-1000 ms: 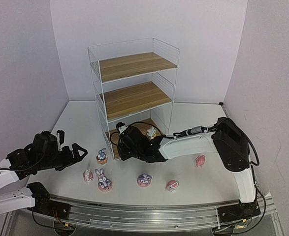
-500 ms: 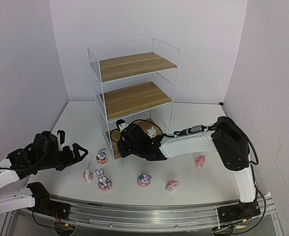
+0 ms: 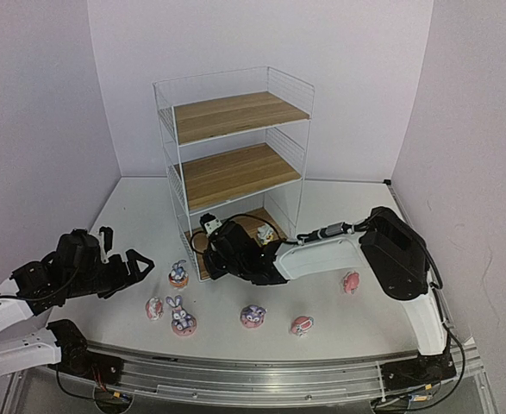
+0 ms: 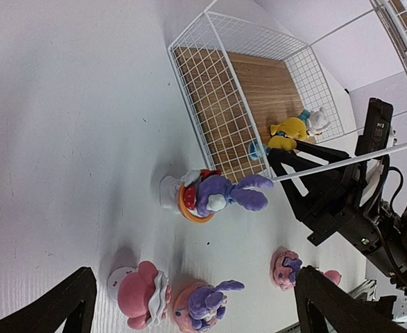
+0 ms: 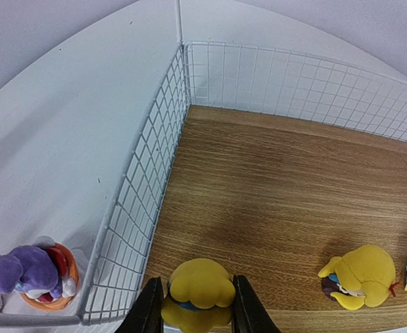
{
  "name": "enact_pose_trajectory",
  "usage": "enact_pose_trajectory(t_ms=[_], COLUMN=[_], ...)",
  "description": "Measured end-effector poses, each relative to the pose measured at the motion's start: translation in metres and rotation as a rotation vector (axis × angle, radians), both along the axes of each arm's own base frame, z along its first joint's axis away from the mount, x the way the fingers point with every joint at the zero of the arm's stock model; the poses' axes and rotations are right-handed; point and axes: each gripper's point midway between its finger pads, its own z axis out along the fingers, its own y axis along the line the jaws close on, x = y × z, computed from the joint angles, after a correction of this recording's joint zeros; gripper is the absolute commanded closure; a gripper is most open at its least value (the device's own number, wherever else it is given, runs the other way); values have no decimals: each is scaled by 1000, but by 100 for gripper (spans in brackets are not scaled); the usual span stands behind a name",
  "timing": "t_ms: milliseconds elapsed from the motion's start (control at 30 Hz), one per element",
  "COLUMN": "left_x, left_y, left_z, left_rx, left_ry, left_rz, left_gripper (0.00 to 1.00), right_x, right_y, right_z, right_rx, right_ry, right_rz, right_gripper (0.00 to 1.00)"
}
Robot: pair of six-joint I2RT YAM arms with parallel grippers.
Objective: Place and organize the plastic toys onto the shelf
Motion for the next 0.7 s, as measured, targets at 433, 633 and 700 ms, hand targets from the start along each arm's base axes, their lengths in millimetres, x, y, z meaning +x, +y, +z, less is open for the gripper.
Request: enact_pose_trajectory(t_ms=[433, 633, 700], left_x=[0, 0, 0], left_y=[0, 0, 0], left_z=[1, 1, 1], left_rx=[-4, -3, -3], left_ry=[-5, -5, -5], left_rz=[1, 1, 1], left_gripper=[0, 0, 0], right_x=[10, 11, 11], right_y=[7, 8, 8], right_z=[-1, -7, -7], right_rx=[16, 8, 9], right_ry=[-9, -3, -2], right_rz=[2, 7, 9], right_gripper=[82, 82, 82])
